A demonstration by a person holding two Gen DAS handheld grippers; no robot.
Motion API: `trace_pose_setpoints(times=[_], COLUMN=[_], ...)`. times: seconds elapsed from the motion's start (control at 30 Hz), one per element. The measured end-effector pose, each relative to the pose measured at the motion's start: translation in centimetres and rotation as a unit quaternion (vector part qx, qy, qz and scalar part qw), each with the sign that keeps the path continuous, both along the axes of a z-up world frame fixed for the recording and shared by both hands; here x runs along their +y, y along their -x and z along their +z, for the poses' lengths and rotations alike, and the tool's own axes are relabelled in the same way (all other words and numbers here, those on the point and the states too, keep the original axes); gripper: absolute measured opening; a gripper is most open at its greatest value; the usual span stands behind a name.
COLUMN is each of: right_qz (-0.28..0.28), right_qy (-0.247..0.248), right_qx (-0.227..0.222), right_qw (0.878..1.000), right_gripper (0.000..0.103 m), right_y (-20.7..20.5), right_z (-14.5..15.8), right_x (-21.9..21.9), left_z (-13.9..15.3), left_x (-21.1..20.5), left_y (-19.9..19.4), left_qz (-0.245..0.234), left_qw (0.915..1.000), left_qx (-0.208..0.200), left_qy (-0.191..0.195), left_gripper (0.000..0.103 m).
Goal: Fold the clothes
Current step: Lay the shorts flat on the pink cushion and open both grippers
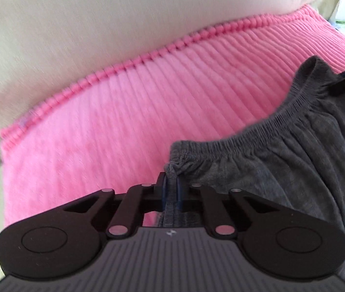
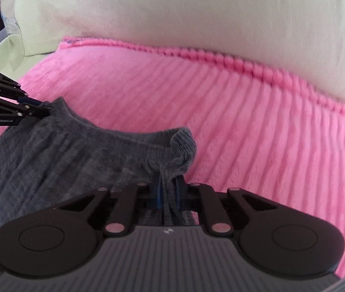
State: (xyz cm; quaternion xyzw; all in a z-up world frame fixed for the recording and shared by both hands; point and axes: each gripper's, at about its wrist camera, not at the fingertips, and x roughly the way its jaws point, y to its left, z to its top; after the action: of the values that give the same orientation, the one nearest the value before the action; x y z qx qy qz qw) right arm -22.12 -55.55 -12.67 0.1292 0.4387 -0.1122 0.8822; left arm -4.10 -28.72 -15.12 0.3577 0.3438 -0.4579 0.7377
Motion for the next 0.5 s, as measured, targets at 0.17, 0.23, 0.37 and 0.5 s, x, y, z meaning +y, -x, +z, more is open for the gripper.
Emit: trace_pose_setpoints(times=[0.17, 0.23, 0.37, 0.5], right_qz=[-0.035, -0.054, -0.088, -0.124], right_qy=[0.022, 0.015, 0.01, 0.052], right_qx=[-0.031, -0.034, 0.027, 0.01], right_qw=[0.999, 0.998, 0.996, 0.991], right_gripper=[0.008, 0.008, 0.035, 0.065], right_y=[-1.2, -2.1, -4.3, -2.9], right_z=[1.0, 0.5, -3.1, -0.9], right_x=[-2.0, -3.1, -4.0, -2.6], left_z=[1.0, -0.2, -3.3, -1.4], left_x=[-2.4, -3.8, -5.4, -4.1], left_y=[-1.5, -2.2, -1.8, -2.4], left_qz=[0.015, 0.015, -0.009, -0.004], left_qw=[0.9971, 0.9971, 0.9916, 0.991], left_qx=[-0.07, -0.074, -0.118, -0.129], left_qy=[0.024, 0.002, -0.052, -0.033], left_gripper=[0.011, 0.016, 0.022, 0.045])
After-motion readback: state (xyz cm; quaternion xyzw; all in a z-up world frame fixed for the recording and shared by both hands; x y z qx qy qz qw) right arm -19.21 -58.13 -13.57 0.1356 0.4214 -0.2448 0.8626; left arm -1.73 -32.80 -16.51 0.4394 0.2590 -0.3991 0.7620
